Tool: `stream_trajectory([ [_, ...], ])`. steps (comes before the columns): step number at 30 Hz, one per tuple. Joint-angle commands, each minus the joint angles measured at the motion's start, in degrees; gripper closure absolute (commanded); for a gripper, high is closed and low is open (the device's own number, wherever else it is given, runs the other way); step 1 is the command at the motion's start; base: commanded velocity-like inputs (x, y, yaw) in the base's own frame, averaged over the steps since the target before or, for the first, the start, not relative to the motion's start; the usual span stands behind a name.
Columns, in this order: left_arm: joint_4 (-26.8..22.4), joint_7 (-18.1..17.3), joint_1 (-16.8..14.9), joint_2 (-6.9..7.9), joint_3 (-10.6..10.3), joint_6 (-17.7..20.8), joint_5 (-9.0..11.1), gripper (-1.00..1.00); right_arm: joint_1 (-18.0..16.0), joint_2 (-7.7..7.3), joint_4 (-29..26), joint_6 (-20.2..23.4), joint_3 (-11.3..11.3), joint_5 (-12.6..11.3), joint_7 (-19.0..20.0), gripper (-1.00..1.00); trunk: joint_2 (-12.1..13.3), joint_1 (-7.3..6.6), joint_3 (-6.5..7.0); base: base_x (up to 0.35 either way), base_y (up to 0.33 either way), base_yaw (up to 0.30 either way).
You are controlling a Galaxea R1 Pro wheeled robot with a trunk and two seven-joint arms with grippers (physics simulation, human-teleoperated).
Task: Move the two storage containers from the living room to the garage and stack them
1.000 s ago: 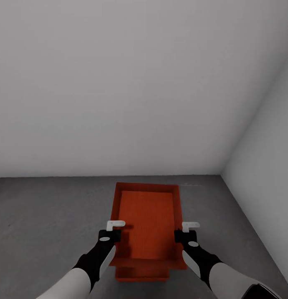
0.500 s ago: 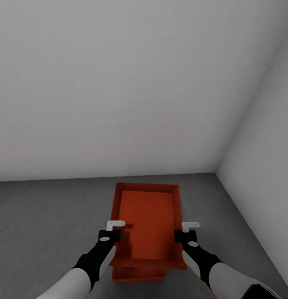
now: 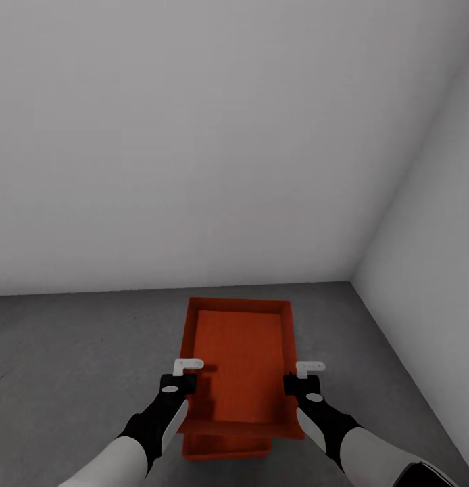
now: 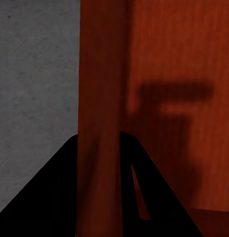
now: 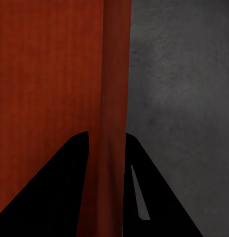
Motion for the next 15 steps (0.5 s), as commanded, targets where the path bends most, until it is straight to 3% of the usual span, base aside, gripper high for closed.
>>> stream_trajectory([
  [1,0.4,0.78,0.0,0.12,-0.74,2.96,1.07,1.0,-0.13,-0.09,-0.09,-0.41,-0.78,0.65,-1.87,1.0,-0.11,0.03,-0.09,0.0,0.0,0.0],
  [15,0.37,0.78,0.0,0.11,-0.74,2.96,1.1,1.0,-0.13,-0.15,-0.06,-0.41,-0.78,0.65,-1.87,1.0,-0.11,0.03,-0.09,0.0,0.0,0.0],
])
